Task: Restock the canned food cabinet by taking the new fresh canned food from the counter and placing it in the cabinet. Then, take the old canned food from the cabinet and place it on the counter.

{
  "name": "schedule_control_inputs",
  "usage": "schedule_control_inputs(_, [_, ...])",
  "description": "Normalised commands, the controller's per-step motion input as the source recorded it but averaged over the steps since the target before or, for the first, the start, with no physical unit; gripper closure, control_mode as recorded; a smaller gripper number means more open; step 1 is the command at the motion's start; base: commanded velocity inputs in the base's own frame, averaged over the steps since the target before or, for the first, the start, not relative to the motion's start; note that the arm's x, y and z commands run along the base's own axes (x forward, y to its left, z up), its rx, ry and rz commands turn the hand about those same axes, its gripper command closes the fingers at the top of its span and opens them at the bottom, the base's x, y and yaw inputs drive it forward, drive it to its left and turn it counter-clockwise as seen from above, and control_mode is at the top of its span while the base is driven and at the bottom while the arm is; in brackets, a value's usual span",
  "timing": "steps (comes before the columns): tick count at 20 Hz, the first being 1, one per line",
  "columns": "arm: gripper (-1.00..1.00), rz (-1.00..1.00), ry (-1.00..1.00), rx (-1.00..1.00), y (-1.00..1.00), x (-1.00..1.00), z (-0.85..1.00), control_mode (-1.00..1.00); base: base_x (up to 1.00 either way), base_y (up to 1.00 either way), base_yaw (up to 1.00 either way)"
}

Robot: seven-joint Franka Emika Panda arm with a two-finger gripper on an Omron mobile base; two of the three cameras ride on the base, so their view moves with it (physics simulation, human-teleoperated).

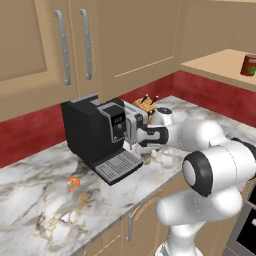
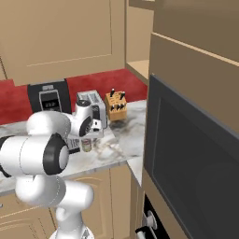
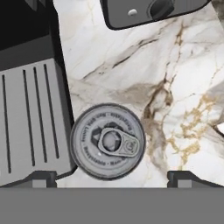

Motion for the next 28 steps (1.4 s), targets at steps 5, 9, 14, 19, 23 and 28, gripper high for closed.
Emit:
schedule_control_inputs(5, [-1.00, 0.00, 0.00, 0.00, 0.03, 0.16, -0.09, -1.00, 0.00, 0.00, 0.00])
schedule_control_inputs(9, [-1.00, 0.00, 0.00, 0.00, 0.11, 0.13, -0.19, -1.00, 0.00, 0.00, 0.00])
schedule_control_inputs(14, [-1.00, 0.00, 0.00, 0.00, 0.06, 0.15, -0.22, -1.00, 0.00, 0.00, 0.00])
schedule_control_inputs(19, [1.00, 0.00, 0.00, 0.00, 0.00, 0.06, -0.16, -1.00, 0.00, 0.00, 0.00])
schedule_control_inputs(23, [1.00, 0.00, 0.01, 0.00, 0.00, 0.00, 0.00, -1.00, 0.00, 0.00, 0.00])
schedule_control_inputs(28, [1.00, 0.00, -0.06, 0.00, -0.09, -0.58, 0.07, -1.00, 0.00, 0.00, 0.00])
